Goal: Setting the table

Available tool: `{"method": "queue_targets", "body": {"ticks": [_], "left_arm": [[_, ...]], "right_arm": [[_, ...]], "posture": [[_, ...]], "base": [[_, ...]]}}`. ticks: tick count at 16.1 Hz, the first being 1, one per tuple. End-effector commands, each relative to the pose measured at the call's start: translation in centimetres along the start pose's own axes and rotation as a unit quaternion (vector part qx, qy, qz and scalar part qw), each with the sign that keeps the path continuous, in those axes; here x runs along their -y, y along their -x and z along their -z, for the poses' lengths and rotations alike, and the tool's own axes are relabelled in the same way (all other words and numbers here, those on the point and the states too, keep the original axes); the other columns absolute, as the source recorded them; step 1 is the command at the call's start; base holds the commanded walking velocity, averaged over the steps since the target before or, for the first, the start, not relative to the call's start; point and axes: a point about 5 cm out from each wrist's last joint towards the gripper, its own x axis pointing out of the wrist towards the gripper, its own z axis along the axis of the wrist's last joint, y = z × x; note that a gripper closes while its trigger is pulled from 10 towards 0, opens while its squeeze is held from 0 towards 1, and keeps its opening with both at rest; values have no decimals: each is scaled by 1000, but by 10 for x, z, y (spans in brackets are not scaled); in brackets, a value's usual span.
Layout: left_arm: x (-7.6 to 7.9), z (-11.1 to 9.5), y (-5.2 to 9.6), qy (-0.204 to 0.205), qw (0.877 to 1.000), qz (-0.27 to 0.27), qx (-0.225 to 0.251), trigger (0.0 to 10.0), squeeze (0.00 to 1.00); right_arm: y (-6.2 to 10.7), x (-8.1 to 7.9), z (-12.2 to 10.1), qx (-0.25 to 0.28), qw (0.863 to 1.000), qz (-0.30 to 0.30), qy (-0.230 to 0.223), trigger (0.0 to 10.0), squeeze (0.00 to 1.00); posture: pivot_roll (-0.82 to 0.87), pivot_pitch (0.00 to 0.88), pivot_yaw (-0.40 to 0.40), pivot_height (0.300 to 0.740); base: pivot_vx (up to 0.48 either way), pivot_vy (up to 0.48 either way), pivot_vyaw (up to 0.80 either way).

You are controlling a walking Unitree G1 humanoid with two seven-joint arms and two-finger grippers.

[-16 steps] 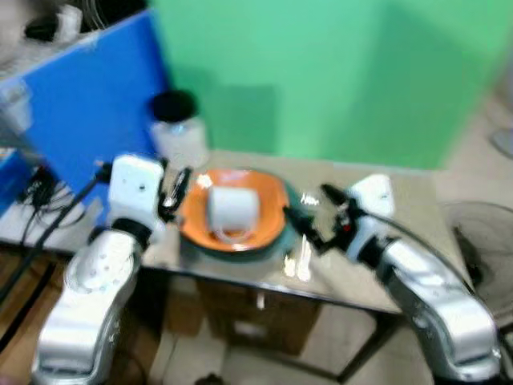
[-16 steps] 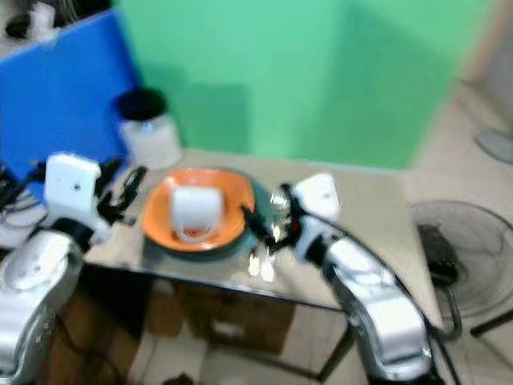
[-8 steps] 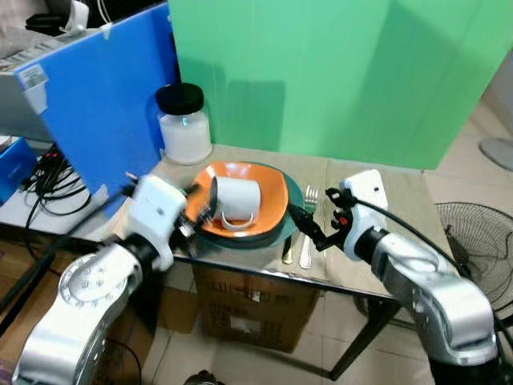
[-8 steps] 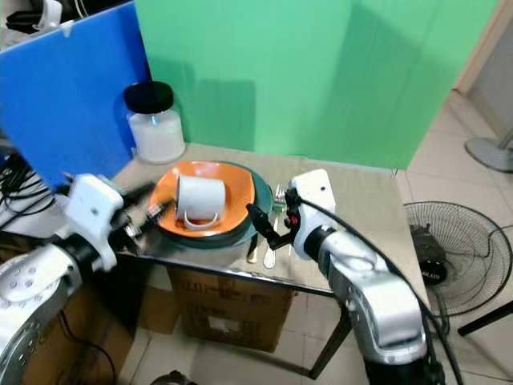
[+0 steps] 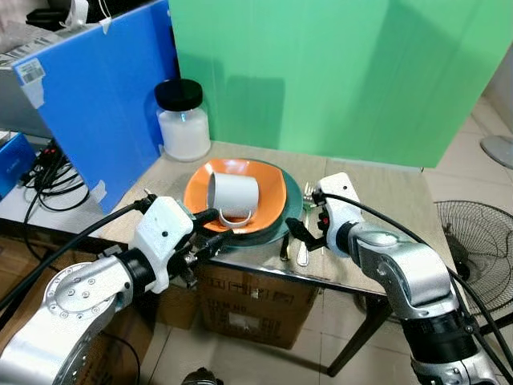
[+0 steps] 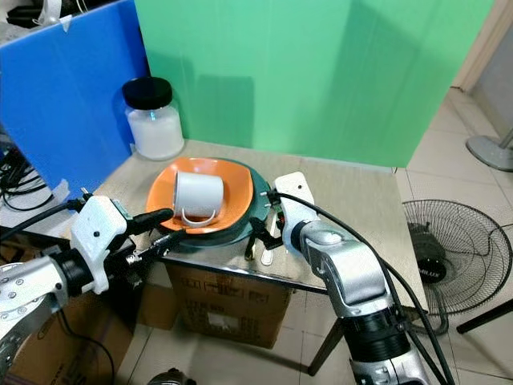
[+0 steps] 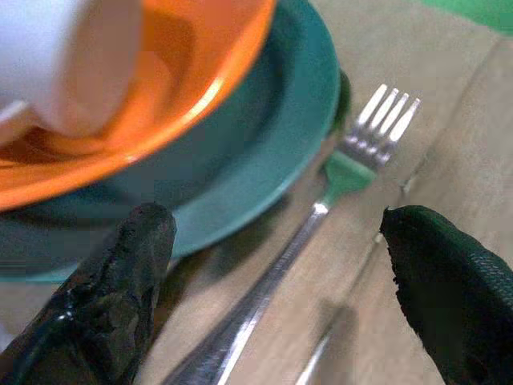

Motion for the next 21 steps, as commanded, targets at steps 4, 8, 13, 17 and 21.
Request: {"method": "queue_targets", "body": {"ticks": [4, 8, 13, 17, 21], "left_arm": [[5, 3, 4, -5, 1000, 18, -15, 10000, 0], [5, 4, 2, -7, 999, 27, -18, 10000, 0], [7, 7, 3, -12, 999, 29, -27, 10000, 0], [7, 11, 3, -9, 999, 29, -30, 10000, 0], [7, 14, 1, -7, 999, 34, -28, 10000, 0]], "right_arm": [[7, 22, -8, -14, 999, 35, 6, 10000, 0], [-4, 12, 1, -51, 998, 16, 27, 9373, 0], [-17, 3, -5, -50, 998, -5, 44, 9569, 0], [-28, 6, -5, -56, 997, 16, 52, 4627, 0], [-39, 8, -3, -59, 997, 29, 39, 0, 0]], "posture": [[143, 0, -13, 740], [139, 0, -8, 740], [153, 0, -14, 740], [154, 0, -15, 740], [156, 0, -9, 740]], "base": [[0, 0, 0], [0, 0, 0], [0, 0, 0], [0, 0, 0], [0, 0, 0]]}}
